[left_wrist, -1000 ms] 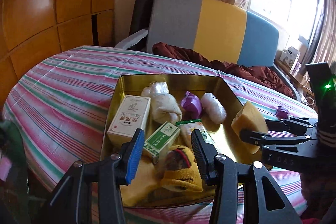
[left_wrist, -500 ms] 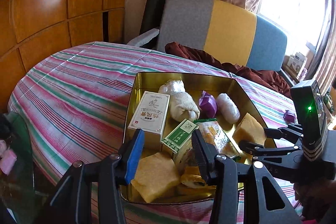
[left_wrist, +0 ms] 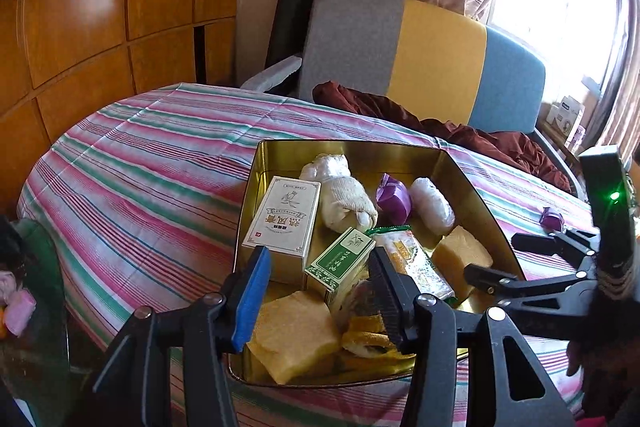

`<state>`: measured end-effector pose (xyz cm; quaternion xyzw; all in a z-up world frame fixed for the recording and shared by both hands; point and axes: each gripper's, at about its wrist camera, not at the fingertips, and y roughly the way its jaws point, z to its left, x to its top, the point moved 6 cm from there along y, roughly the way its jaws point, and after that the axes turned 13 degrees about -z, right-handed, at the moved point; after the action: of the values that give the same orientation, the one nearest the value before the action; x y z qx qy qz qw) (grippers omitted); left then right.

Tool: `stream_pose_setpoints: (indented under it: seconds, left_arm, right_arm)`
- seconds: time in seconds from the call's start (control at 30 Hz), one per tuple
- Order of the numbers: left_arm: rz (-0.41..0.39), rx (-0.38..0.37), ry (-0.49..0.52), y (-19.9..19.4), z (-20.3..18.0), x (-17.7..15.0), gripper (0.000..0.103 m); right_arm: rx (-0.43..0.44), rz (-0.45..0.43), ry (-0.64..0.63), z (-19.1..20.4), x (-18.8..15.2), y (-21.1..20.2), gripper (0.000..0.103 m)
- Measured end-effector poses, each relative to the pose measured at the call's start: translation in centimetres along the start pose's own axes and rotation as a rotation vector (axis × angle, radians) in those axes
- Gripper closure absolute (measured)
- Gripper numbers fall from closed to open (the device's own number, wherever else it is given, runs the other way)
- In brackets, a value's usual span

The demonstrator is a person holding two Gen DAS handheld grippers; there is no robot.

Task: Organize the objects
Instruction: 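Carry the yellow sponge into the gold tray and open the right gripper, then move both grippers back toward the purple pouch and cracker pack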

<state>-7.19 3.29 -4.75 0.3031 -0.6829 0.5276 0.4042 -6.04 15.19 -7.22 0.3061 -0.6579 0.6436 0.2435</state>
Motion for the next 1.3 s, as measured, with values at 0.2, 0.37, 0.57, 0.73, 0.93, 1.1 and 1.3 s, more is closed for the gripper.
stream_pose_setpoints:
  seconds: [0.2, 0.37, 0.57, 0.73, 0.93, 1.1, 1.3]
  left_arm:
    - [-0.008, -0.022, 0.004, -0.4, -0.8, 0.4, 0.045]
    - [-0.004, -0.047, 0.022, -0.3, -2.0, 0.4, 0.045]
    - [0.014, -0.079, 0.042, 0.0, -3.6, 0.2, 0.044]
    - [0.028, -0.106, 0.071, 0.4, -5.3, 0.2, 0.044]
    - [0.040, -0.161, 0.115, 0.8, -8.4, 0.7, 0.044]
    - [0.054, -0.207, 0.154, 1.3, -11.4, 1.1, 0.044]
    - [0.076, -0.292, 0.191, 1.8, -15.6, 1.3, 0.042]
  right_arm:
    - [-0.030, -0.043, 0.080, -3.8, 0.2, -2.2, 0.023]
    - [-0.114, -0.035, 0.155, -9.4, -1.1, -3.6, 0.023]
    - [-0.253, 0.011, 0.278, -18.3, -4.1, -5.2, 0.023]
    - [-0.392, 0.059, 0.349, -26.0, -6.6, -5.7, 0.023]
    - [-0.458, 0.157, 0.378, -31.8, -9.6, -4.0, 0.023]
    - [-0.429, 0.169, 0.386, -33.2, -10.1, -2.2, 0.023]
    - [-0.405, 0.208, 0.356, -33.6, -10.7, -0.4, 0.032]
